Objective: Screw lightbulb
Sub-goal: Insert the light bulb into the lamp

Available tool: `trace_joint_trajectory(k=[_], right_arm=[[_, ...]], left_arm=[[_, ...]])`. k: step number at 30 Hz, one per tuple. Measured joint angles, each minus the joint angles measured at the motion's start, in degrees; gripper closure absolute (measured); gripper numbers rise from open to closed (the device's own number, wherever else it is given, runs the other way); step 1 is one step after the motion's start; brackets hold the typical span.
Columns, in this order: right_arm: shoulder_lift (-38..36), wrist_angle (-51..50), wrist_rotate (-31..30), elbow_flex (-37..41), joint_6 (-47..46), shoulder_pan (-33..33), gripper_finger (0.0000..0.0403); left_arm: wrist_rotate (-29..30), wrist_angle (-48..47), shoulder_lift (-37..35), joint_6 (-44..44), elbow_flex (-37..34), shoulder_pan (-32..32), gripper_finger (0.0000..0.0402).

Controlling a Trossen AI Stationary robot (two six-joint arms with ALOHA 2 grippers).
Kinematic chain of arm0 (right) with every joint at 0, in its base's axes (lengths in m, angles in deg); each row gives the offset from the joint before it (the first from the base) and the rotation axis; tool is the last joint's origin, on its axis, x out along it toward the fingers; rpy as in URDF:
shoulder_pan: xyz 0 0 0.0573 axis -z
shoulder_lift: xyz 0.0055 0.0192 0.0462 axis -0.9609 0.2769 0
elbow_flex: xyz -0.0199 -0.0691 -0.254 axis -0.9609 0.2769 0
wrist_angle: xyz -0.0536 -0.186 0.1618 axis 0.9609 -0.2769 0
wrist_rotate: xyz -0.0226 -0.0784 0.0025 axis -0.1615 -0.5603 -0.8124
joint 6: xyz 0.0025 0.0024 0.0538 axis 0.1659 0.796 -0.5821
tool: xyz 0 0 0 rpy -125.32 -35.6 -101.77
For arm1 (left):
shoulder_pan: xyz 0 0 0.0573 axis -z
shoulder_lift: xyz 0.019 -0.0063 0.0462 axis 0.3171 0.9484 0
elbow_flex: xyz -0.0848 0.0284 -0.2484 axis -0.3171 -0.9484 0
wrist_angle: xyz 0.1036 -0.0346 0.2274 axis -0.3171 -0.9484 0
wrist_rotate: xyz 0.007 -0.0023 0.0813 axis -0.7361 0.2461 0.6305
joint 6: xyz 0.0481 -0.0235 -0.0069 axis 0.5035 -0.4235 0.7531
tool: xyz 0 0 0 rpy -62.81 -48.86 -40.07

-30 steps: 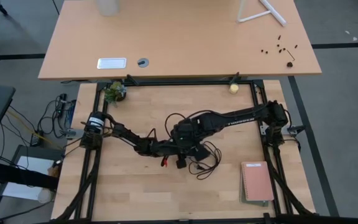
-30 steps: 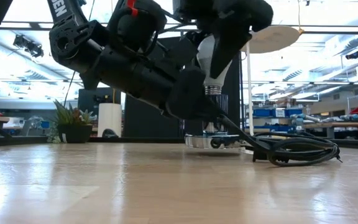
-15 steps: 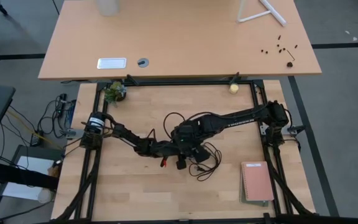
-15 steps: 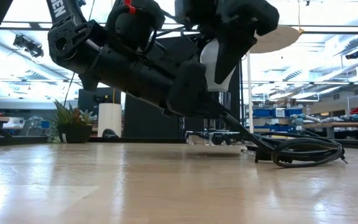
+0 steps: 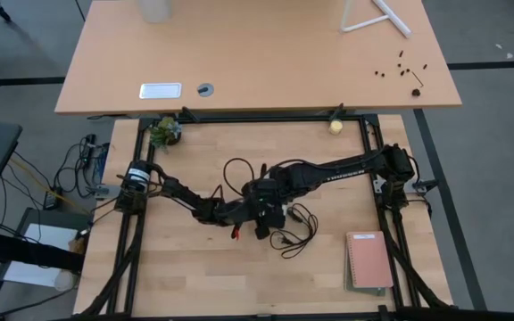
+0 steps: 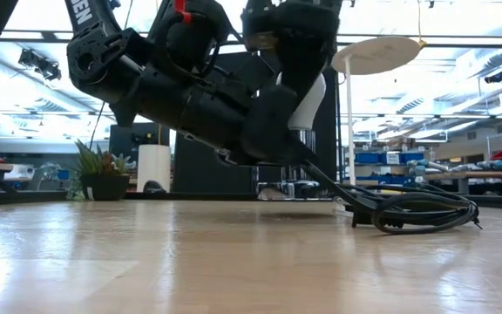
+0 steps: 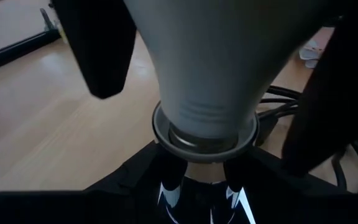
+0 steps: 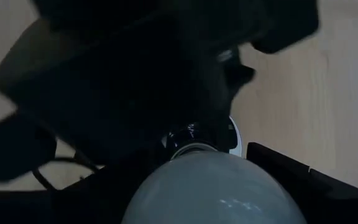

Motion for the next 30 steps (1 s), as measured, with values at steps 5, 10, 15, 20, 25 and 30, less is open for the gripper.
trace_joint_trajectory(k=[5, 10, 15, 20, 25, 30], right_arm=[[0.02, 0.09, -1.33, 0.02, -10.24, -0.01, 0.0137], [0.02, 0.08, -2.23, 0.05, -11.25, -0.05, 0.0136], [0.04, 0.82, -0.41, 0.04, -3.48, -0.31, 0.0104], [0.07, 0.87, 1.39, 0.04, 0.95, -0.33, 0.004], [0.17, 0.18, 2.17, -0.44, 5.08, -0.29, 0.0011], [0.22, -1.2, 2.22, -2.56, 8.79, -0.34, 0.0023]], left_arm=[[1.4, 0.04, 0.0, -0.22, 0.0, 0.65, 0.0207], [1.57, 0.13, 0.0, -0.14, -0.02, 0.72, 0.0207], [1.51, 0.13, 0.0, 0.32, -0.02, 0.66, 0.0207], [0.95, 0.12, 0.0, 1.31, -0.02, 0.73, 0.0207], [0.96, -0.15, 0.0, 1.26, -0.02, 0.72, 0.0207], [1.33, -0.71, -0.24, 1.07, 0.09, 0.7, 0.0207]])
